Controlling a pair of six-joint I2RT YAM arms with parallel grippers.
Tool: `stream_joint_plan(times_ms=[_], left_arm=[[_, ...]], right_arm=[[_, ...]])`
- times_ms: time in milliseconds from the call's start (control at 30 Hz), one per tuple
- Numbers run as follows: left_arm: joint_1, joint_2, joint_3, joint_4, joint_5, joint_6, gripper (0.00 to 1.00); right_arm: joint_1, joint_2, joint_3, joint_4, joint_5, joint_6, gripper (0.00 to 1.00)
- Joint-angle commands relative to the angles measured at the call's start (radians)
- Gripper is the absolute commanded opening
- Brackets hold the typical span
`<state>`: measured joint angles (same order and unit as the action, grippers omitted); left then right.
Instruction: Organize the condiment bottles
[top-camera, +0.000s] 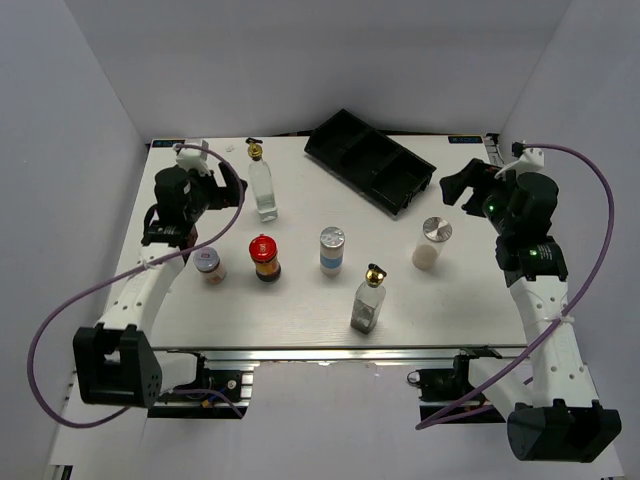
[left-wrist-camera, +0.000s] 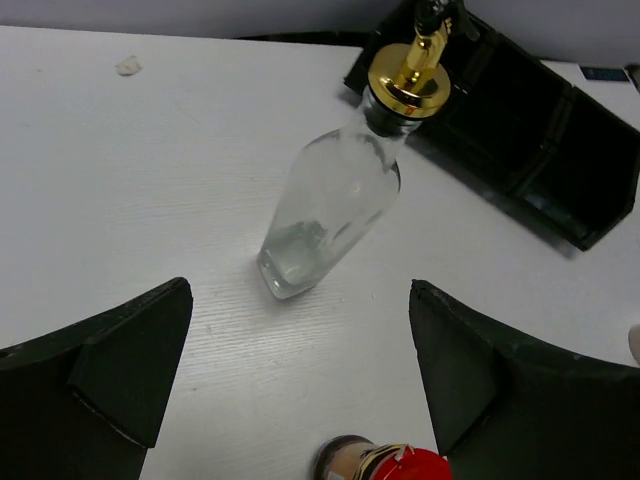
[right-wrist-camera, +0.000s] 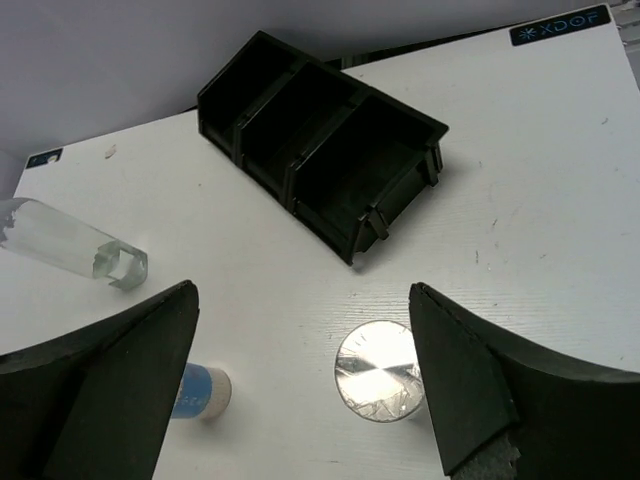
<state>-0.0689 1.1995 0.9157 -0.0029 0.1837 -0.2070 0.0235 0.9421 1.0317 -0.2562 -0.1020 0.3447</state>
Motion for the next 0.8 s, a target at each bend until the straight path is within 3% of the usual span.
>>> stream_joint_plan(times_ms=[0,167,367,567,767], left_arm=[[-0.005,0.069,0.072,0.029,0.183,0.067,0.98],[-0.028,0.164,0.147,0.052,0.234,0.116,0.98],[-0.068,0.238,0.193,0.099,0.266,0.184,0.98],[-0.118,0.327,0.278,0.066,0.093,0.261,0.98],[-0.12,0.419,0.365,0.064,0.031,0.264,0.95]], right_arm=[[-0.002,-0.022,-0.016,0.075,-0.083,-0.032,0.89],[-0.002,-0.083,-0.114,0.204,-0.336,-0.114,0.9],[-0.002,-0.124,-0.153,0.285,-0.449,-0.145,0.89],[-0.002,-0.134,-0.145,0.281,-0.491,-0.133,0.89],[-0.004,-0.144,-0.159,0.324,-0.6,-0.124,0.89]])
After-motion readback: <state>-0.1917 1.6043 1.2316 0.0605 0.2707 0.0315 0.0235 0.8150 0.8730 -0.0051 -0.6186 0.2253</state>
